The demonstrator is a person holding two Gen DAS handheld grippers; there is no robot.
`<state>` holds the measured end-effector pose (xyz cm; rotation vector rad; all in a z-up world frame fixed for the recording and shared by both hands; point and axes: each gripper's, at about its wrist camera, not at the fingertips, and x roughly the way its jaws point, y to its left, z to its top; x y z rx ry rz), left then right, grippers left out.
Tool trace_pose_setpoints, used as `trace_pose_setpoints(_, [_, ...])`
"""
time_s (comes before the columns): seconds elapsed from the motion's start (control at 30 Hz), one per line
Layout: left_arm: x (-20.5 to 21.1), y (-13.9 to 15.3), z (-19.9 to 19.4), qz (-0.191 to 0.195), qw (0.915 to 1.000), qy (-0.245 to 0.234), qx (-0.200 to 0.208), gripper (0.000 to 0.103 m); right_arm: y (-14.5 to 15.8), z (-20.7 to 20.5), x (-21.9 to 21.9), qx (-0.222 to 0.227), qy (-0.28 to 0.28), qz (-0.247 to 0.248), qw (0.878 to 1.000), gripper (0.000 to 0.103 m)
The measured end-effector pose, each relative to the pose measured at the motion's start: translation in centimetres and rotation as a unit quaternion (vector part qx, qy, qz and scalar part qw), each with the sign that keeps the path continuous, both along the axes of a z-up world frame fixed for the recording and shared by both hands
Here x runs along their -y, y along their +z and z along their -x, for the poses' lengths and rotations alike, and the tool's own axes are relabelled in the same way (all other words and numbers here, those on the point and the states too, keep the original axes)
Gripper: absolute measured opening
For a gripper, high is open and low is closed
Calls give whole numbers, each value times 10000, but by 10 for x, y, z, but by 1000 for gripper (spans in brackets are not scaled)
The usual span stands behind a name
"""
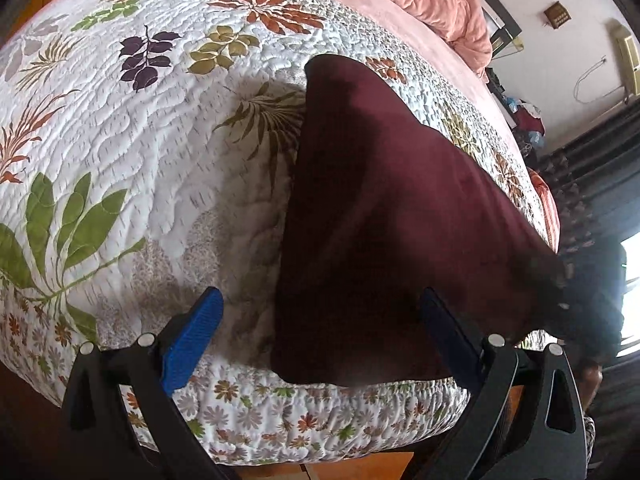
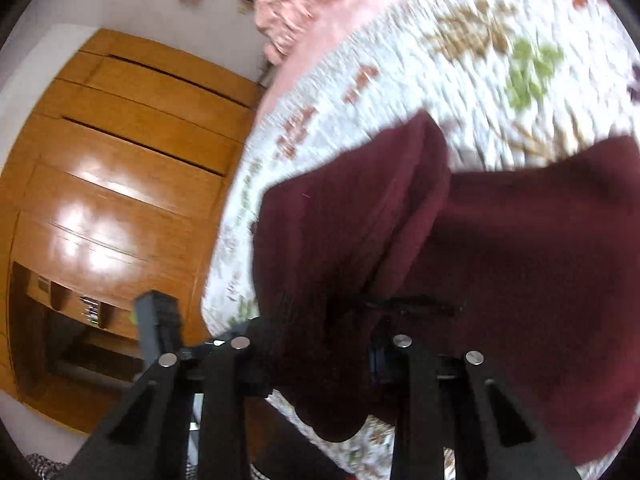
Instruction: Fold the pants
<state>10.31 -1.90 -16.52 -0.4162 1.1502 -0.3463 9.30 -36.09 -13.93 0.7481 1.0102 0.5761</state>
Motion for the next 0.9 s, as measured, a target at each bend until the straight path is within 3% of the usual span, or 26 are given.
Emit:
trace_pose_setpoints(0.17, [14,16,3,44,9998,-97,196,98,46,19,20,431,-247,219,9985,31])
trace_pose_setpoints(0.3, [35,27,5,-120,9986,-313,397,98,62,34,49,551,-541,524,9956,31])
trace_pose_setpoints(0.4, [53,28,5,-281,9975,-474,443,98,50,42,74,330,-742,727,9940,31])
trace_pose_setpoints(0.53, [75,21,4,-552,9954,-655,430,98,6,43,87,-359,-806,1099,9900,32])
trace_pose_setpoints(0.6, [83,13,1,-672,9947,-701,332,98,-18,40,84,-660,-659,1437,9852,35])
trace_pose_setpoints(0.67, [87,8,0,-733,9943,-725,272,98,-23,46,86,-630,-648,1264,9878,42])
trace_pose_setpoints(0.7, [88,7,0,-743,9942,-727,271,98,-19,46,88,-622,-637,1240,9883,46])
trace_pose_setpoints(0.77, [87,8,0,-755,9941,-726,280,98,-5,49,96,-474,-759,1459,9852,63])
trace_pose_setpoints(0.9, [88,14,-2,-968,9921,-706,379,98,27,34,111,-157,-954,1632,9818,66])
